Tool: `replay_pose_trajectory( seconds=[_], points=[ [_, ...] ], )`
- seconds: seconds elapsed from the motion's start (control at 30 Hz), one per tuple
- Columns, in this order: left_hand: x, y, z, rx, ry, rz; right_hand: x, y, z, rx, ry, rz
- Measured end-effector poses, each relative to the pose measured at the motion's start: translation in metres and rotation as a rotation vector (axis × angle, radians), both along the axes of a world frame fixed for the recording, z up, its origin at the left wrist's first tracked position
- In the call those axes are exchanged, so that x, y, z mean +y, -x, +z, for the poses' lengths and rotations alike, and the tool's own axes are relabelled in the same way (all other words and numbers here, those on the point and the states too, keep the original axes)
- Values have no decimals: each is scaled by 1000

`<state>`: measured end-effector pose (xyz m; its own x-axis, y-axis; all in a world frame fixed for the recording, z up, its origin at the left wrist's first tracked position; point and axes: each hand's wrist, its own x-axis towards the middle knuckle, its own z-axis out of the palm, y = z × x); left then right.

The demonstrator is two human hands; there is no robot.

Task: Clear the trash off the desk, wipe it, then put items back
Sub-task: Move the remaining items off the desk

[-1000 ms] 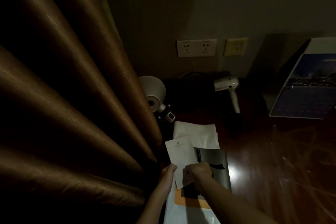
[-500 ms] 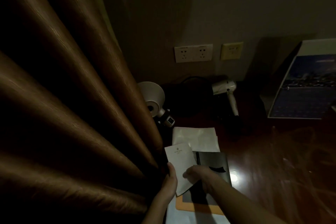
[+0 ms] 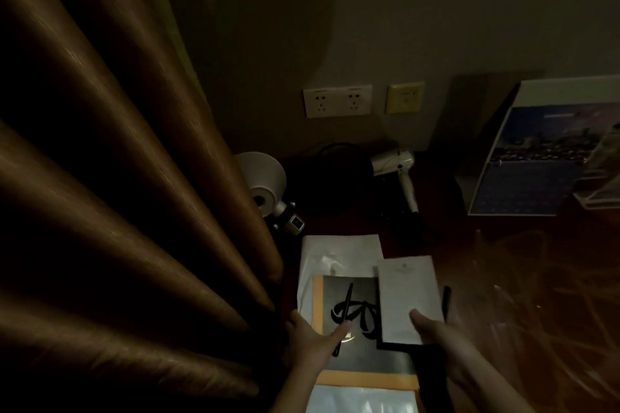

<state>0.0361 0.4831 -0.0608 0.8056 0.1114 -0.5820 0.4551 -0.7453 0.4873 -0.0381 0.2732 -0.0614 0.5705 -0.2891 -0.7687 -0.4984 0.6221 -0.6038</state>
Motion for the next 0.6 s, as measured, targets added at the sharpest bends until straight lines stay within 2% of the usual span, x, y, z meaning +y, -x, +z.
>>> replay_pose_trajectory(
  seconds=[0.1, 0.33, 0.4, 0.47, 0.6],
  points=[
    [-11, -2, 8, 46, -193, -31, -17, 12, -6, 45, -30, -22],
    [-27, -1, 12, 21, -302, -69, -8, 19, -18, 74, -16, 85],
    [-23, -2, 12, 24, -278, -86, -5, 21, -21, 84, 3, 86],
    [-12, -8, 8, 50, -100, -33, -3, 21, -22, 102, 61, 101],
    [13, -17, -8, 135, 456, 122, 4, 19, -19, 112, 208, 140]
  ],
)
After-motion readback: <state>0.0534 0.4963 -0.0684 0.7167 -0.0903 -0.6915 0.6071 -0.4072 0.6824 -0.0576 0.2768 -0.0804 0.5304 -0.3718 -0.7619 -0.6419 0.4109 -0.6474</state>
